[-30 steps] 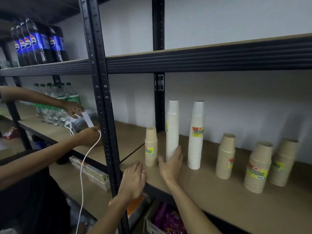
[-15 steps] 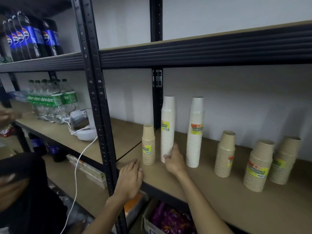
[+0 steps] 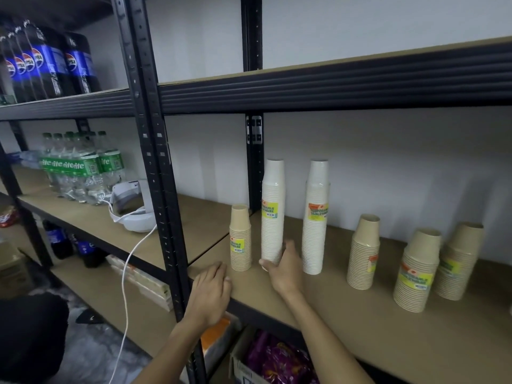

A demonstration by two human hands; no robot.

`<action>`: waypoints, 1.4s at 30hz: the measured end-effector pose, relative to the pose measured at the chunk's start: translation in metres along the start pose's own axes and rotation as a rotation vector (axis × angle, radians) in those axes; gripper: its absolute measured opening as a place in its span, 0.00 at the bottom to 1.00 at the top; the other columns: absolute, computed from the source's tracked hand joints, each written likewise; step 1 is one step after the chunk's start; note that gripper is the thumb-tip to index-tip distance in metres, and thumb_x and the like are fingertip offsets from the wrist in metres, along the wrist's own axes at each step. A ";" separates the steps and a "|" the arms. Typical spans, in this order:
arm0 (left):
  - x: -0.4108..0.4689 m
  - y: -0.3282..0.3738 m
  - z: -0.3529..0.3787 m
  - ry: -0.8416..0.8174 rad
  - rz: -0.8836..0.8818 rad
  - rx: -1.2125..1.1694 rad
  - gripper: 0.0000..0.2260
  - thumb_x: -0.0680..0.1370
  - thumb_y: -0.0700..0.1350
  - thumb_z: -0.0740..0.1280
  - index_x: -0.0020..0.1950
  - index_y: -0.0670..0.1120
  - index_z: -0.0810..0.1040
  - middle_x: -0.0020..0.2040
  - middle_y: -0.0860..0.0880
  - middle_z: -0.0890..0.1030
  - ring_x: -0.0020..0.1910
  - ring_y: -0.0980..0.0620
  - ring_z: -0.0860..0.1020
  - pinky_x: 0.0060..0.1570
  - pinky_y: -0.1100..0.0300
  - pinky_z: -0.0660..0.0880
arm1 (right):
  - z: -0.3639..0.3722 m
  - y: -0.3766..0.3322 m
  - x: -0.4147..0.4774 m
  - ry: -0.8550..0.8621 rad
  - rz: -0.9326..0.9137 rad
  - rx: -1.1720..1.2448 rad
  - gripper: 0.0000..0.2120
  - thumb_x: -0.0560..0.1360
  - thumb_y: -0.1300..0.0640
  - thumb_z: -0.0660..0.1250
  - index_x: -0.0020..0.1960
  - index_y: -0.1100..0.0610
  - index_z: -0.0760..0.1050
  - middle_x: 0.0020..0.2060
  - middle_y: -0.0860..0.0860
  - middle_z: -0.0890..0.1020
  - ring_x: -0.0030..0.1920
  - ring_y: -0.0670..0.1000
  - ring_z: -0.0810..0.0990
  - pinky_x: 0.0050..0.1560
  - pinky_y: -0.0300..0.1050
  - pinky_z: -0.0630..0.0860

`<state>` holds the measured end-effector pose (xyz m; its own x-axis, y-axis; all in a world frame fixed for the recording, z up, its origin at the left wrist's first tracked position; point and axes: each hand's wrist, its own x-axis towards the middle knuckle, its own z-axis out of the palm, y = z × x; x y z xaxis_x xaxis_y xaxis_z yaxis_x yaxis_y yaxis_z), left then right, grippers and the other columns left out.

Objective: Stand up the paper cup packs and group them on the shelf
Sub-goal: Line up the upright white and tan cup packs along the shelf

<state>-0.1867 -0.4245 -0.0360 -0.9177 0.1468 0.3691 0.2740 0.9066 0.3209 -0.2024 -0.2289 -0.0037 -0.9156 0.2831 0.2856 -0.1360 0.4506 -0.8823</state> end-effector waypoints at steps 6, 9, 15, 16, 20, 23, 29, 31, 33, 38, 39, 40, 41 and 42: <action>-0.002 0.005 -0.004 -0.009 -0.006 -0.001 0.39 0.74 0.62 0.35 0.77 0.45 0.61 0.76 0.47 0.64 0.75 0.52 0.60 0.73 0.57 0.52 | 0.001 0.003 -0.003 0.001 -0.022 -0.034 0.23 0.72 0.58 0.75 0.62 0.56 0.71 0.57 0.52 0.80 0.57 0.53 0.79 0.54 0.44 0.74; -0.004 0.007 -0.008 -0.032 -0.012 0.022 0.38 0.75 0.61 0.35 0.77 0.44 0.62 0.76 0.46 0.65 0.75 0.50 0.61 0.73 0.56 0.53 | -0.003 -0.002 -0.007 -0.010 0.000 -0.029 0.24 0.72 0.57 0.75 0.64 0.57 0.70 0.59 0.53 0.80 0.60 0.54 0.78 0.56 0.43 0.73; -0.026 0.026 -0.002 0.159 0.047 0.062 0.14 0.80 0.46 0.54 0.52 0.46 0.78 0.50 0.49 0.78 0.50 0.48 0.78 0.52 0.53 0.74 | -0.031 0.003 -0.040 -0.014 0.053 -0.055 0.33 0.72 0.53 0.75 0.73 0.58 0.67 0.62 0.52 0.78 0.64 0.54 0.76 0.65 0.50 0.73; -0.031 0.034 -0.002 0.207 0.085 0.024 0.07 0.79 0.44 0.59 0.47 0.48 0.76 0.44 0.52 0.76 0.45 0.50 0.76 0.45 0.55 0.73 | -0.041 0.007 -0.046 0.039 0.056 -0.049 0.27 0.73 0.55 0.74 0.69 0.56 0.71 0.58 0.51 0.79 0.60 0.52 0.78 0.63 0.50 0.75; -0.027 0.082 -0.007 0.166 0.346 -0.148 0.05 0.74 0.42 0.67 0.49 0.48 0.78 0.46 0.55 0.76 0.43 0.56 0.74 0.43 0.64 0.70 | -0.071 0.015 -0.053 0.292 0.023 -0.042 0.18 0.72 0.63 0.72 0.59 0.55 0.73 0.52 0.48 0.79 0.55 0.51 0.79 0.57 0.46 0.76; -0.015 0.113 -0.011 0.098 0.400 -0.263 0.13 0.73 0.47 0.65 0.56 0.48 0.77 0.51 0.55 0.75 0.46 0.58 0.75 0.45 0.65 0.73 | -0.073 0.016 -0.049 0.257 -0.002 -0.051 0.29 0.73 0.63 0.72 0.71 0.56 0.67 0.63 0.51 0.78 0.64 0.52 0.77 0.63 0.45 0.73; -0.025 0.113 0.016 -0.003 0.265 -0.059 0.25 0.76 0.56 0.56 0.72 0.52 0.67 0.67 0.54 0.72 0.61 0.56 0.72 0.58 0.60 0.70 | -0.073 0.024 -0.029 0.179 0.022 -0.090 0.41 0.74 0.61 0.72 0.80 0.59 0.53 0.76 0.54 0.64 0.75 0.53 0.64 0.73 0.45 0.60; -0.022 0.114 0.017 -0.025 0.273 -0.033 0.26 0.76 0.56 0.54 0.74 0.51 0.65 0.71 0.52 0.70 0.65 0.54 0.70 0.61 0.59 0.69 | -0.072 0.025 -0.019 0.167 0.051 -0.098 0.39 0.74 0.61 0.72 0.79 0.59 0.56 0.74 0.54 0.69 0.73 0.55 0.68 0.71 0.46 0.63; -0.021 0.115 0.017 -0.052 0.274 -0.011 0.27 0.77 0.56 0.54 0.76 0.51 0.63 0.74 0.51 0.67 0.69 0.53 0.69 0.65 0.57 0.66 | -0.068 0.027 -0.010 0.172 0.067 -0.116 0.31 0.73 0.60 0.72 0.73 0.58 0.64 0.66 0.54 0.77 0.66 0.57 0.75 0.64 0.49 0.73; -0.022 0.117 0.014 -0.075 0.266 0.007 0.26 0.80 0.55 0.55 0.77 0.51 0.61 0.77 0.52 0.64 0.73 0.54 0.64 0.69 0.58 0.61 | -0.063 0.028 -0.002 0.169 0.087 -0.164 0.23 0.69 0.54 0.77 0.58 0.58 0.70 0.55 0.55 0.79 0.56 0.57 0.78 0.52 0.50 0.77; -0.022 0.117 0.013 -0.076 0.267 0.006 0.26 0.80 0.55 0.55 0.77 0.51 0.60 0.77 0.52 0.63 0.73 0.54 0.64 0.69 0.58 0.60 | -0.064 0.028 -0.002 0.165 0.084 -0.175 0.25 0.68 0.53 0.78 0.57 0.58 0.70 0.55 0.55 0.78 0.55 0.57 0.78 0.51 0.51 0.77; -0.021 0.117 0.013 -0.079 0.268 0.005 0.26 0.80 0.55 0.54 0.78 0.51 0.60 0.77 0.52 0.63 0.73 0.55 0.64 0.69 0.58 0.60 | -0.064 0.028 -0.002 0.161 0.085 -0.182 0.26 0.67 0.51 0.79 0.57 0.58 0.69 0.55 0.55 0.78 0.55 0.57 0.78 0.51 0.51 0.77; -0.021 0.117 0.014 -0.082 0.268 0.003 0.26 0.80 0.55 0.54 0.78 0.51 0.60 0.77 0.52 0.63 0.73 0.55 0.63 0.69 0.58 0.60 | -0.065 0.027 -0.002 0.160 0.085 -0.188 0.28 0.66 0.50 0.79 0.57 0.58 0.69 0.55 0.55 0.78 0.55 0.57 0.78 0.51 0.51 0.77; -0.021 0.116 0.015 -0.083 0.267 0.004 0.26 0.80 0.56 0.54 0.77 0.51 0.61 0.77 0.53 0.63 0.73 0.55 0.63 0.69 0.58 0.60 | -0.065 0.028 -0.002 0.161 0.083 -0.193 0.28 0.65 0.50 0.79 0.57 0.58 0.69 0.55 0.55 0.77 0.55 0.57 0.77 0.50 0.51 0.77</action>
<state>-0.1402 -0.3166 -0.0191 -0.8337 0.4120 0.3676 0.5082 0.8330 0.2189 -0.1797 -0.1619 -0.0043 -0.8466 0.4497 0.2847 0.0257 0.5687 -0.8221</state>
